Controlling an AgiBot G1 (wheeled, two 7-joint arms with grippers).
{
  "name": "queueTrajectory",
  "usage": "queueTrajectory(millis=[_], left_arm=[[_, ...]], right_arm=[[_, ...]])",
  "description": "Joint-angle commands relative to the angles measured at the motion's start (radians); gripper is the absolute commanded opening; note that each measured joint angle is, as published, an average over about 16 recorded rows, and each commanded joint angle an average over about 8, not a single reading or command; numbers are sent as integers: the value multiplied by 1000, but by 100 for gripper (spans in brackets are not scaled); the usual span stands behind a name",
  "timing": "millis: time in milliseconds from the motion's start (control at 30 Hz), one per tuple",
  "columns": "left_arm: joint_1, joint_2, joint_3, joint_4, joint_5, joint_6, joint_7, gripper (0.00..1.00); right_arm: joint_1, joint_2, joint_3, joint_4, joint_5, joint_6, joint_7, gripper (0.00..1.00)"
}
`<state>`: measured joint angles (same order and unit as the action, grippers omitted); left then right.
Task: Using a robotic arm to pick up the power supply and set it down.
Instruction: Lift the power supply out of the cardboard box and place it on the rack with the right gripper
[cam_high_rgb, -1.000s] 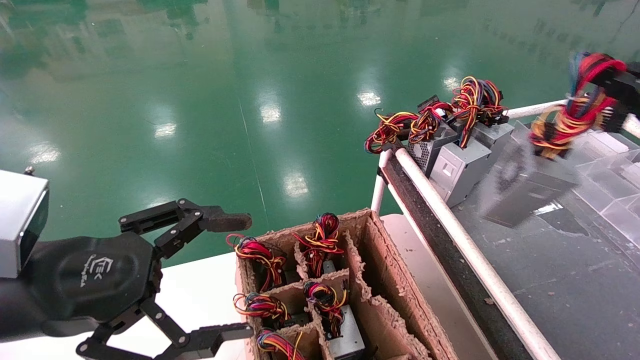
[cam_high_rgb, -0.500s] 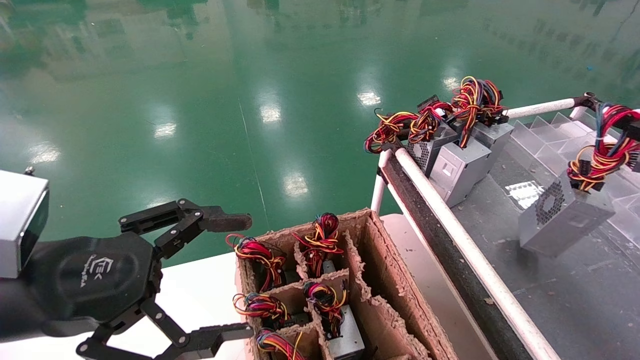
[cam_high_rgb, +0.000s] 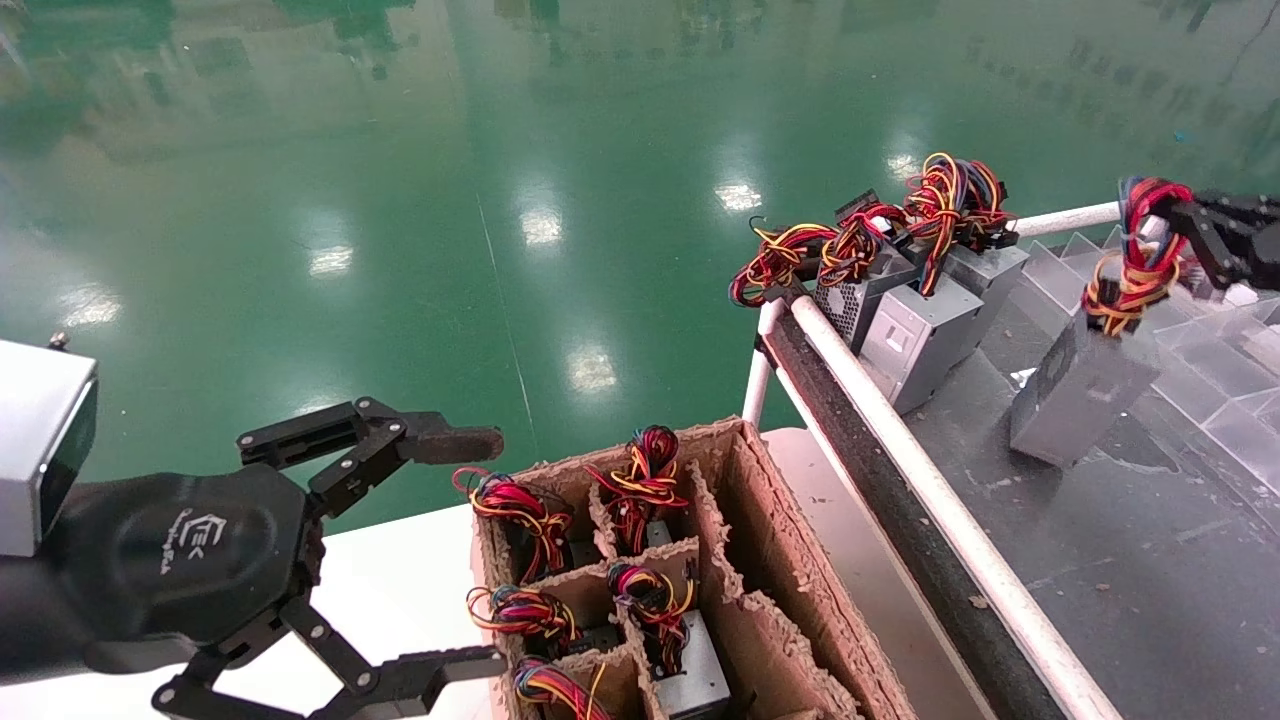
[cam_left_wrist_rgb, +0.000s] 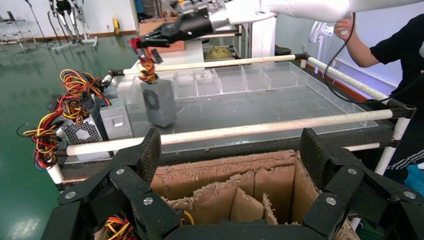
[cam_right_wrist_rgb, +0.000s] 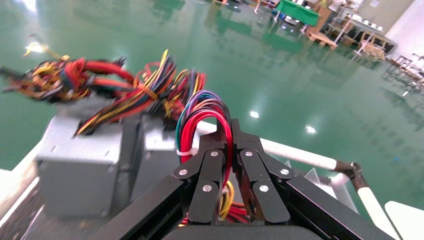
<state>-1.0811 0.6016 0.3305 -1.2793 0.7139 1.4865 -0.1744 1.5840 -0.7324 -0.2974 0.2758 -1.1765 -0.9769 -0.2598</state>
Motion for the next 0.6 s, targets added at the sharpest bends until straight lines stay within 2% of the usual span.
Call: queueTrajectory(millis=[33, 333, 600], left_arm=[[0, 0, 0, 0, 0, 0, 0, 100], [0, 0, 0, 0, 0, 0, 0, 100], [0, 0, 1, 0, -1, 0, 0, 100]], right_arm=[[48, -26, -12, -41, -21, 18, -13, 0], [163, -146, -46, -178, -85, 221, -46, 0], [212, -213, -71, -229, -122, 317, -76, 0]])
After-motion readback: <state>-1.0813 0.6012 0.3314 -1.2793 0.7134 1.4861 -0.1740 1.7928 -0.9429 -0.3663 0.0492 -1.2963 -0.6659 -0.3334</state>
